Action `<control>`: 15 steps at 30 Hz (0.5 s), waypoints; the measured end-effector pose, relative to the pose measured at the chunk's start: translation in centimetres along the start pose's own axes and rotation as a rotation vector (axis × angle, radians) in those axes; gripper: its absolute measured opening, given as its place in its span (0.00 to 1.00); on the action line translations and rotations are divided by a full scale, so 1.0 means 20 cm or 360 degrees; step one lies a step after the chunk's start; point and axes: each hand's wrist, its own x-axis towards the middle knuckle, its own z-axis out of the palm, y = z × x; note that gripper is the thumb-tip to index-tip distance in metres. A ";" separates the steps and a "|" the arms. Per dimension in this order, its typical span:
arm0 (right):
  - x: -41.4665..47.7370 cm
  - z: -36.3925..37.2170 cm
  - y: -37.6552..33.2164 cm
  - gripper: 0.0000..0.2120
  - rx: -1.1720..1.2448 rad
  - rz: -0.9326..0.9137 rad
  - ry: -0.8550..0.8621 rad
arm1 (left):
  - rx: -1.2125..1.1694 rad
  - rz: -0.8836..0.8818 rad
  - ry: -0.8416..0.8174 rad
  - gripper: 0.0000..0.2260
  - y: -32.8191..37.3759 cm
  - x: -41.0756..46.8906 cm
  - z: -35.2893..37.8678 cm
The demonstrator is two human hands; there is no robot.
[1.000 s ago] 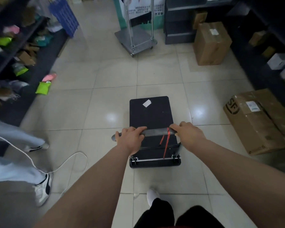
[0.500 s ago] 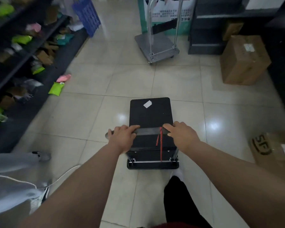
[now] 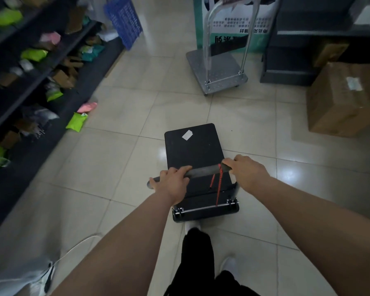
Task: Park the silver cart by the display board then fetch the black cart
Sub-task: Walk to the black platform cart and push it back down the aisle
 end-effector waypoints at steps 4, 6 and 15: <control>0.28 -0.10 0.03 0.16 -0.0030 0.0006 -0.0035 | -0.0020 0.0028 -0.0022 0.17 0.00 0.27 -0.15; 0.45 -0.16 0.03 0.16 -0.0038 0.0009 -0.0038 | -0.0033 0.0041 0.0007 0.17 -0.01 0.42 -0.23; 1.17 -0.39 0.00 0.21 -0.0026 0.0010 -0.0075 | 0.0073 0.0034 -0.0020 0.16 -0.09 1.09 -0.65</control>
